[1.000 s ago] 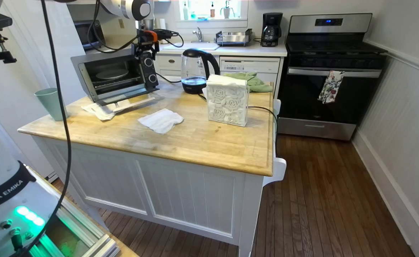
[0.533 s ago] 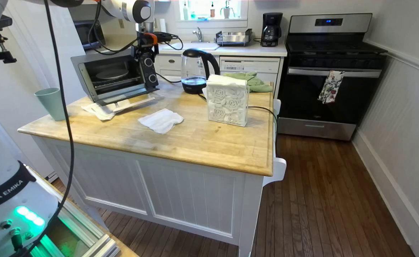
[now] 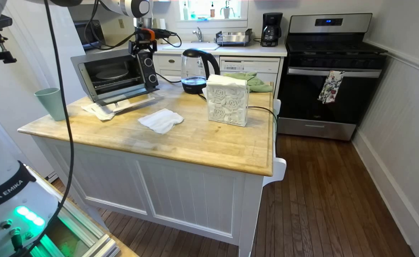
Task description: Turn the top right knob of the microwave in an anticlockwise direction
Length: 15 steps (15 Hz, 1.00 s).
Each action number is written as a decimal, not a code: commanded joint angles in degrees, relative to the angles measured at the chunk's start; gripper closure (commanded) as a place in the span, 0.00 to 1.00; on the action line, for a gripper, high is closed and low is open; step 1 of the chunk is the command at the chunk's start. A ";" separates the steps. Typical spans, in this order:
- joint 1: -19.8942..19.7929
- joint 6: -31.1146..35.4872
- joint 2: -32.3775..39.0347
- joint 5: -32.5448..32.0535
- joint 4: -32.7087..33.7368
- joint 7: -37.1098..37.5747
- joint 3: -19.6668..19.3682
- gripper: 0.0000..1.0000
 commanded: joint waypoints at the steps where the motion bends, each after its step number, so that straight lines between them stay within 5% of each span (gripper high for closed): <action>1: 0.72 -4.50 -0.99 -0.01 0.56 2.69 -0.11 0.00; 15: 1.65 -7.75 -1.74 0.23 -1.37 7.17 -0.16 0.00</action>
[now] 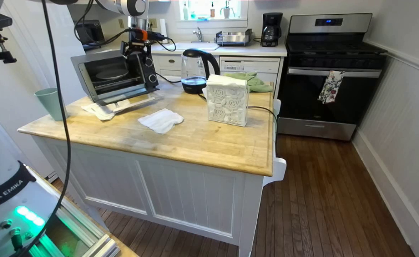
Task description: Turn the top right knob of the microwave in an anticlockwise direction
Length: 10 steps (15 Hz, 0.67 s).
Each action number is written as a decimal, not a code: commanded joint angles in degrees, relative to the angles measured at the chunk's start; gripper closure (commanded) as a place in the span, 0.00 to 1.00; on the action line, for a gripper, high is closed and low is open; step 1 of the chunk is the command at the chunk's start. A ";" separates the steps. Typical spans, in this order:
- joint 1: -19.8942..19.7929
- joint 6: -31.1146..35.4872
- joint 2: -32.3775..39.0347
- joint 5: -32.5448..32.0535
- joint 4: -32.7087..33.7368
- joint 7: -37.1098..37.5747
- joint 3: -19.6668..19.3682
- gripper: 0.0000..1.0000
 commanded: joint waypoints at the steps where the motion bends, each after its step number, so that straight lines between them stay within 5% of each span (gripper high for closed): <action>1: 0.41 0.24 -1.56 0.04 -1.05 1.63 -0.09 0.00; 10: 1.52 3.51 -4.63 -4.35 -0.76 6.27 -2.77 0.00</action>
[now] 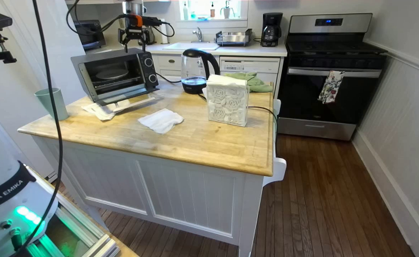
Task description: Turn the top right knob of the microwave in an anticlockwise direction
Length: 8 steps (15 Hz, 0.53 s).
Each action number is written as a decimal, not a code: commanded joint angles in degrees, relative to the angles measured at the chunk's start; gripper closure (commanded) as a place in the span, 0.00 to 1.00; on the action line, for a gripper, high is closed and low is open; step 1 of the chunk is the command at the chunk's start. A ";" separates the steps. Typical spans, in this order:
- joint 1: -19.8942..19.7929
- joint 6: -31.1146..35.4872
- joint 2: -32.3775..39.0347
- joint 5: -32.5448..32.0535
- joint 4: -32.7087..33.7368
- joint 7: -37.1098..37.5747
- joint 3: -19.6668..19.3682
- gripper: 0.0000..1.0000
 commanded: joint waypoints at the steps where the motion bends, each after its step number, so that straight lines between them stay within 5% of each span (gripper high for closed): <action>1: 0.61 3.24 0.39 -3.39 -0.61 1.01 -2.33 0.00; 8: -0.42 7.71 4.65 -1.89 0.59 -1.55 -1.58 0.00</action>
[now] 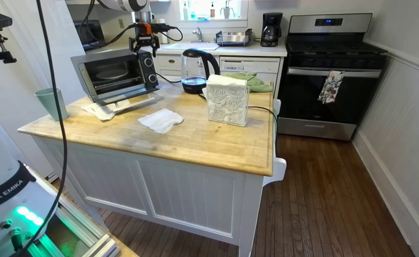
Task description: Turn the top right knob of the microwave in an anticlockwise direction
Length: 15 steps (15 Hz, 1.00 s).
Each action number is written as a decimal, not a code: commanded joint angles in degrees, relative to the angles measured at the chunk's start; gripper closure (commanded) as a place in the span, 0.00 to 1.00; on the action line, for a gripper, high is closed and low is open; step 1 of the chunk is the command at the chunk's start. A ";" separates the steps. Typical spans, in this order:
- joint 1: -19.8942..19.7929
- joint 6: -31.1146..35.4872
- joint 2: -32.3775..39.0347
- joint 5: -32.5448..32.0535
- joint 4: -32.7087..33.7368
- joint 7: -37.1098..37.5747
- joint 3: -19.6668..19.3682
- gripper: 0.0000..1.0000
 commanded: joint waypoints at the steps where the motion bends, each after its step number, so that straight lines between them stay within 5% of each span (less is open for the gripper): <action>1: -0.51 3.03 1.86 1.35 0.64 -1.81 1.07 0.00; 6: -0.23 8.73 2.81 0.46 0.38 -2.64 0.87 0.00; 15: -0.91 6.65 3.73 2.33 0.39 -3.27 2.53 0.00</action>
